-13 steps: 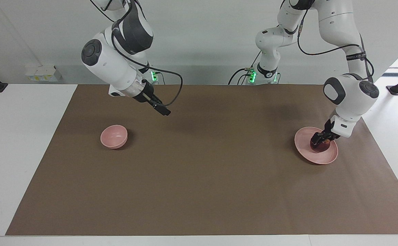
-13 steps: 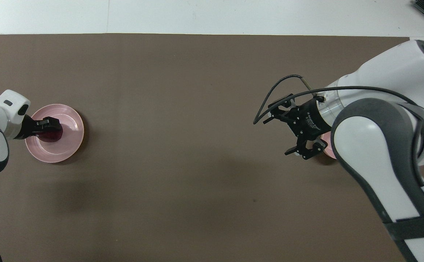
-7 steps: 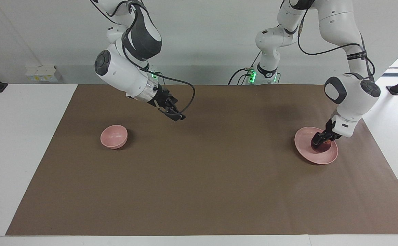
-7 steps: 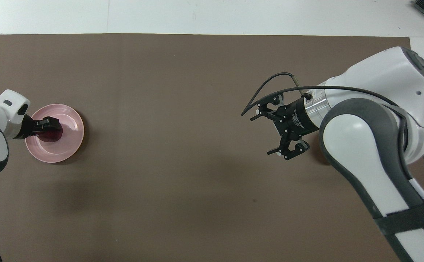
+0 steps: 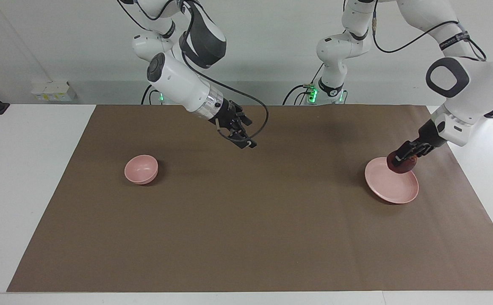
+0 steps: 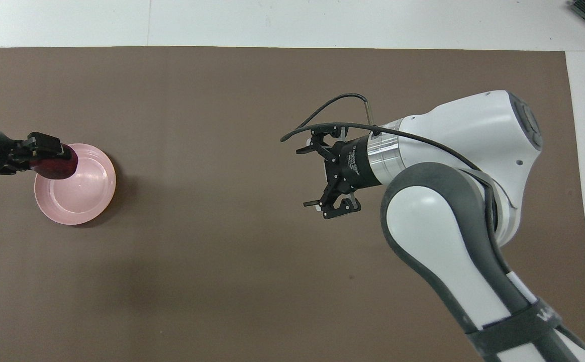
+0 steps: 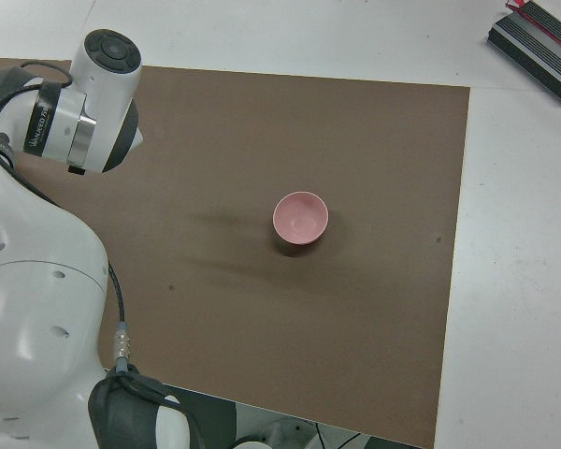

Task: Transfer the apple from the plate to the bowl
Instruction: 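Carry the apple toward the right gripper with the left gripper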

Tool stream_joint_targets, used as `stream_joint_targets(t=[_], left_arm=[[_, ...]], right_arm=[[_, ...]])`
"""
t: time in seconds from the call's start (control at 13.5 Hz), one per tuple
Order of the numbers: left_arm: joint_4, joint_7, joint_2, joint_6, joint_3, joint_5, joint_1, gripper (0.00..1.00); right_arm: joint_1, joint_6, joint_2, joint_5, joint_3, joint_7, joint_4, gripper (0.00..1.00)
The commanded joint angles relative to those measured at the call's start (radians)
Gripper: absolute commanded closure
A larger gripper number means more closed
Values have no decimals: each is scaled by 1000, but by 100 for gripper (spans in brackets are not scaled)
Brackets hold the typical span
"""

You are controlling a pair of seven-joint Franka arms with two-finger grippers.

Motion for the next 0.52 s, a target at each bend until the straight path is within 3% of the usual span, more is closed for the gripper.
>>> stream_joint_targets(t=[0.0, 0.45], left_arm=[[-2, 26, -71, -80, -1, -127, 12, 100], [-11, 199, -163, -286, 14, -469, 58, 100]], right_arm=[[8, 37, -12, 59, -1, 14, -19, 0], [28, 66, -12, 79, -1, 19, -21, 0]])
